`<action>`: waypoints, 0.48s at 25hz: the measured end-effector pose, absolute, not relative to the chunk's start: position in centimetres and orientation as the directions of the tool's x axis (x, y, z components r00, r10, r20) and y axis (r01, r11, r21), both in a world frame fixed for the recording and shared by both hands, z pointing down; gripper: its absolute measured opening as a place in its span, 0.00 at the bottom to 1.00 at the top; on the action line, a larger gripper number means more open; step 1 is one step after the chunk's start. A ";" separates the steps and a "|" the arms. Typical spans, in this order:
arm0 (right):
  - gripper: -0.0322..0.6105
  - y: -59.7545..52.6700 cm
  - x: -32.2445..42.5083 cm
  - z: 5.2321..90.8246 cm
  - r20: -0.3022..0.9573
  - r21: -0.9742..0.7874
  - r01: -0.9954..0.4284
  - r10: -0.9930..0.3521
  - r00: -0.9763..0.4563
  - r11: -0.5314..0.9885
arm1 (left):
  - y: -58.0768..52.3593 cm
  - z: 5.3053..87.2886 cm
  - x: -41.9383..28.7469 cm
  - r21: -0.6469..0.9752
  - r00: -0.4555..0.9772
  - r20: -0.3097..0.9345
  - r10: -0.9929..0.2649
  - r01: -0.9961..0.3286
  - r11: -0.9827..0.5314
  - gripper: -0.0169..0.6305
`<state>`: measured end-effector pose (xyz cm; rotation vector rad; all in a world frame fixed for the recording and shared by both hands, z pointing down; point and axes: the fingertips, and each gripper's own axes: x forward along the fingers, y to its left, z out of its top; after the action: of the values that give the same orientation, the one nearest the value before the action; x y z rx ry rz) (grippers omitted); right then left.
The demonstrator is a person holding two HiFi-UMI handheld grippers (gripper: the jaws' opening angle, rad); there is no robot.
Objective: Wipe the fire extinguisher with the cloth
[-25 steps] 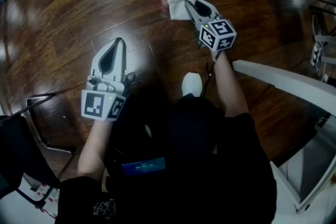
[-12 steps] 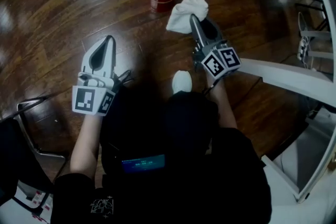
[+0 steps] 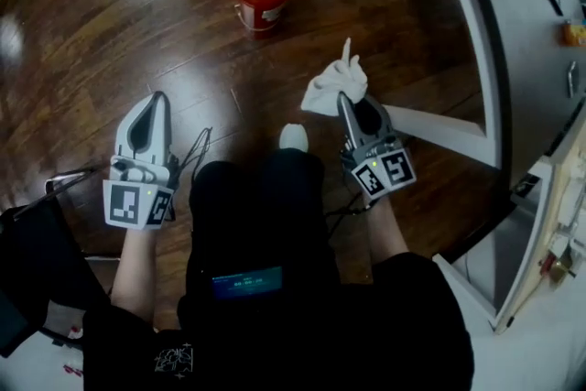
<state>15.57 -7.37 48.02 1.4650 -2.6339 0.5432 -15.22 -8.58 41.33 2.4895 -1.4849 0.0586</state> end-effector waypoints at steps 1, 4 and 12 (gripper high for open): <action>0.20 -6.1 15.9 45.9 0.259 -0.272 -0.841 -0.805 -0.533 0.469 | -8.0 39.0 -15.1 0.195 0.483 0.170 -0.859 -0.871 -0.451 0.03; 0.20 -2.8 16.5 39.0 0.313 -0.261 -0.861 -0.805 -0.504 0.437 | -6.9 31.8 -14.7 0.216 0.475 0.193 -0.858 -0.874 -0.435 0.03; 0.20 3.4 15.0 18.1 0.321 -0.280 -0.887 -0.836 -0.446 0.366 | -2.8 11.6 -13.1 0.246 0.517 0.180 -0.837 -0.847 -0.470 0.03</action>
<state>14.99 3.42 18.13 1.5806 -2.4916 0.6329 -13.12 -2.76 11.61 2.4582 -1.4088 0.0486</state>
